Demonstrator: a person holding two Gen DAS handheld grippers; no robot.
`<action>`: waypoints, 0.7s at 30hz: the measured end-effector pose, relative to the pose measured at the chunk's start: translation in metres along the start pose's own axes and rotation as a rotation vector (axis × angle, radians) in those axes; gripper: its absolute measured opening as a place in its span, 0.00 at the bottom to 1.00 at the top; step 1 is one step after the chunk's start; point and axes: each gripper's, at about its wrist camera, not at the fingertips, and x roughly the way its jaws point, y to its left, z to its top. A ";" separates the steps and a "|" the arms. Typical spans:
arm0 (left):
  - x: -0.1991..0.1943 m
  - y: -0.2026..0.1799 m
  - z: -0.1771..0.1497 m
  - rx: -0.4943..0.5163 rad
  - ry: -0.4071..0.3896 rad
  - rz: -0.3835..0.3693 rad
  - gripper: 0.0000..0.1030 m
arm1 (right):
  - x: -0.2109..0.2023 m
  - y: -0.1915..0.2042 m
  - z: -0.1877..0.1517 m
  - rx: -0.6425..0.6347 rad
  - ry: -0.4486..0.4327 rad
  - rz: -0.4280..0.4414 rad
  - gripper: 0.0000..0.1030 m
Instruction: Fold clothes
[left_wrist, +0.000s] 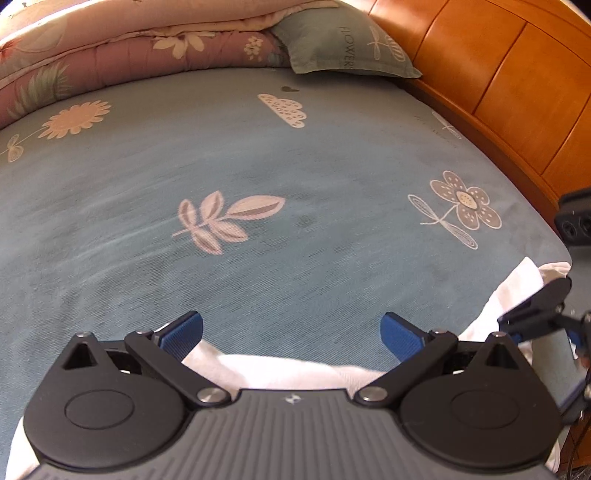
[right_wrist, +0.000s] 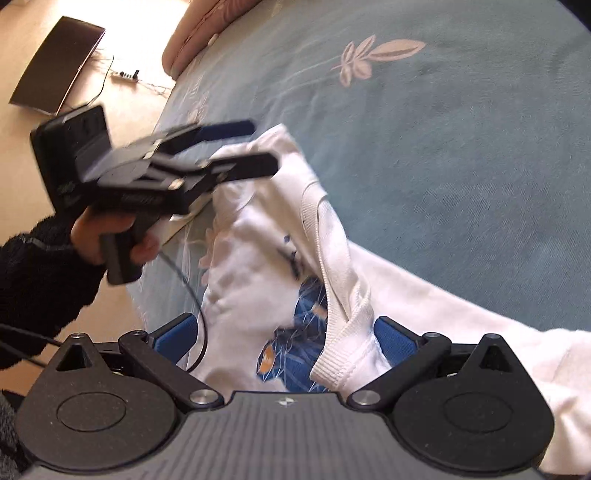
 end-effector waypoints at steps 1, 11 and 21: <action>0.004 -0.002 0.000 0.002 0.009 -0.016 0.99 | 0.002 0.000 -0.005 0.001 0.011 -0.003 1.00; 0.026 -0.002 -0.040 -0.043 0.188 -0.049 0.99 | 0.010 -0.025 -0.012 0.134 -0.087 0.046 1.00; -0.026 0.029 -0.066 -0.208 0.177 0.053 0.99 | 0.035 -0.004 0.030 0.031 -0.106 0.112 1.00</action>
